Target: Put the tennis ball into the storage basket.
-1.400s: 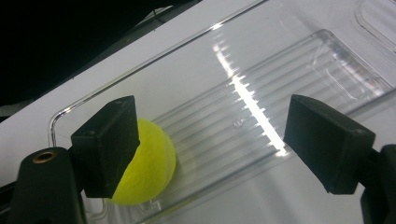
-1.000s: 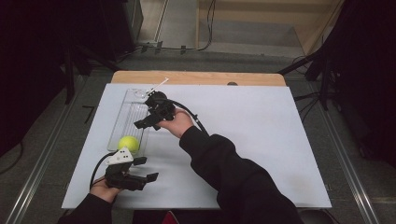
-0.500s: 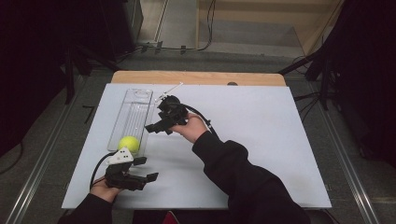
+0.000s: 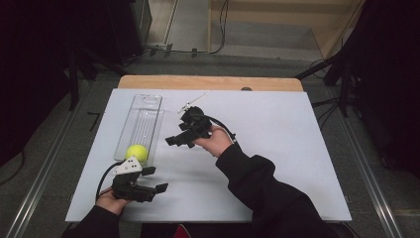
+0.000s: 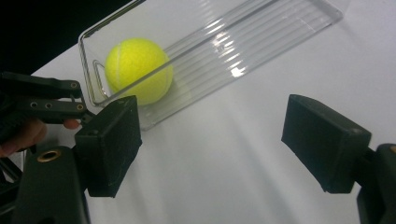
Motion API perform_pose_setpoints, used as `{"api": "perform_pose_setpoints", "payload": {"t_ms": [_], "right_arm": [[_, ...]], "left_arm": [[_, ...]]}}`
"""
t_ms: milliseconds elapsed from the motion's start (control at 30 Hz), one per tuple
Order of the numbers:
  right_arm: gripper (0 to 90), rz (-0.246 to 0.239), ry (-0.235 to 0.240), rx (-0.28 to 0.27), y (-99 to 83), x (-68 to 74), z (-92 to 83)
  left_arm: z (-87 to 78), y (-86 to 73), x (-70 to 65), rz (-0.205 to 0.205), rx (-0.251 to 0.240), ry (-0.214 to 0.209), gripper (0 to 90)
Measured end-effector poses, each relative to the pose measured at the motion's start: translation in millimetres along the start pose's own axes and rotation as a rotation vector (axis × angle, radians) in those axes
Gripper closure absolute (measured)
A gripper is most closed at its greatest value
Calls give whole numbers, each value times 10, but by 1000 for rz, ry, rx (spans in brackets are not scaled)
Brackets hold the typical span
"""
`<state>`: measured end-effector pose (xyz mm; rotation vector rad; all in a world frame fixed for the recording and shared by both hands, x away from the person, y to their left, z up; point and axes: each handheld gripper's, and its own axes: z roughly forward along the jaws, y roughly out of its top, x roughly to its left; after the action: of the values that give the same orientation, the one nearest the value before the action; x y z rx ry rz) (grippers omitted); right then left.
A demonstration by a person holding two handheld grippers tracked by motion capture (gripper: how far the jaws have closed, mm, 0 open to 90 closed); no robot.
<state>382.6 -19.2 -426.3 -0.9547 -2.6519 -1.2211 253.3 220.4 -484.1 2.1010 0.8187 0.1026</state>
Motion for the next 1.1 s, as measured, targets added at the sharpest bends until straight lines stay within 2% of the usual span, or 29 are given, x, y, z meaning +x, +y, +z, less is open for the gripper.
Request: {"api": "perform_pose_setpoints", "payload": {"t_ms": [533, 633, 933, 1100], "right_arm": [[182, 25, -23, -4, -303, -124, -189], [187, 27, -40, -13, -340, -146, -212], [189, 51, -32, -27, -454, -202, -281], [191, 59, -34, -8, -540, -202, -284]], "left_arm": [[10, -4, 2, -4, 9, 2, 208], [12, -2, -2, -2, 11, 3, 208], [1, -2, -4, -2, 4, -9, 208], [3, 2, -18, 7, 8, -12, 208]]}}
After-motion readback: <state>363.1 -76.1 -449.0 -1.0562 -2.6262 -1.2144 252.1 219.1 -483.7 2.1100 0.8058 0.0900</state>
